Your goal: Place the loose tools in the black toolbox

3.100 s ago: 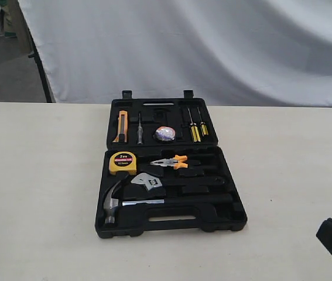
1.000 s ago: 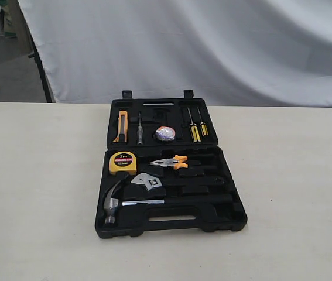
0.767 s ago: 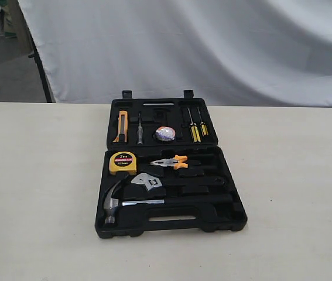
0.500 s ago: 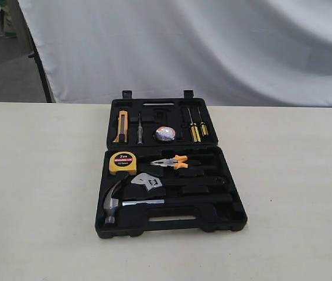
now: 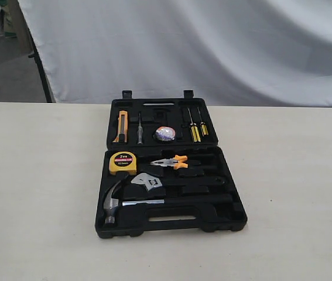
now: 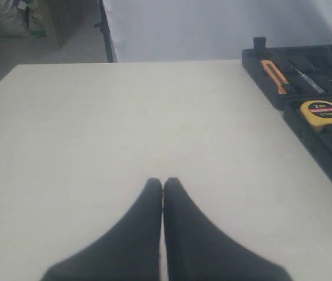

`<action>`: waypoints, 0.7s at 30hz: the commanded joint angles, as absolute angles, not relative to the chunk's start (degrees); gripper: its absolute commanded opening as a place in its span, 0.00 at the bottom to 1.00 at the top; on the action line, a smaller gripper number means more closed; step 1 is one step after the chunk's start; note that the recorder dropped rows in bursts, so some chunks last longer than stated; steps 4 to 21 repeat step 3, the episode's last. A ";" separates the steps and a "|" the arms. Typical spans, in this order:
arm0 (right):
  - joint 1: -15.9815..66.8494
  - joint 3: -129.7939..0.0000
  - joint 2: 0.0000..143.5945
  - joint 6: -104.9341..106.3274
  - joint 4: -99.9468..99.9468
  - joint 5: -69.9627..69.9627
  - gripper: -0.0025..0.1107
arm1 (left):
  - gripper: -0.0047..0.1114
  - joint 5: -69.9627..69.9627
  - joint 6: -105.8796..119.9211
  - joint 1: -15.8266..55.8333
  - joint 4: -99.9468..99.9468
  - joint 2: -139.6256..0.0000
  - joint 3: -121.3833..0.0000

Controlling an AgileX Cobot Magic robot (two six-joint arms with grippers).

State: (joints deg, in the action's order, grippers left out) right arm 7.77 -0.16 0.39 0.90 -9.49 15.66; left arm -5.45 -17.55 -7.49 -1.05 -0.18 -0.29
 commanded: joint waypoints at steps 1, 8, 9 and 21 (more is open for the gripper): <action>7.45 0.00 0.00 0.93 -9.31 15.54 0.02 | 0.05 -5.03 -17.82 -8.94 -1.30 0.00 -0.44; 7.45 0.00 0.00 0.93 -9.31 15.54 0.02 | 0.05 -5.03 -17.82 -8.94 -1.30 0.00 -0.44; 7.45 0.00 0.00 0.93 -9.31 15.54 0.02 | 0.05 -5.03 -17.82 -8.94 -1.30 0.00 -0.44; 7.45 0.00 0.00 0.93 -9.31 15.54 0.02 | 0.05 -5.03 -17.82 -8.94 -1.30 0.00 -0.44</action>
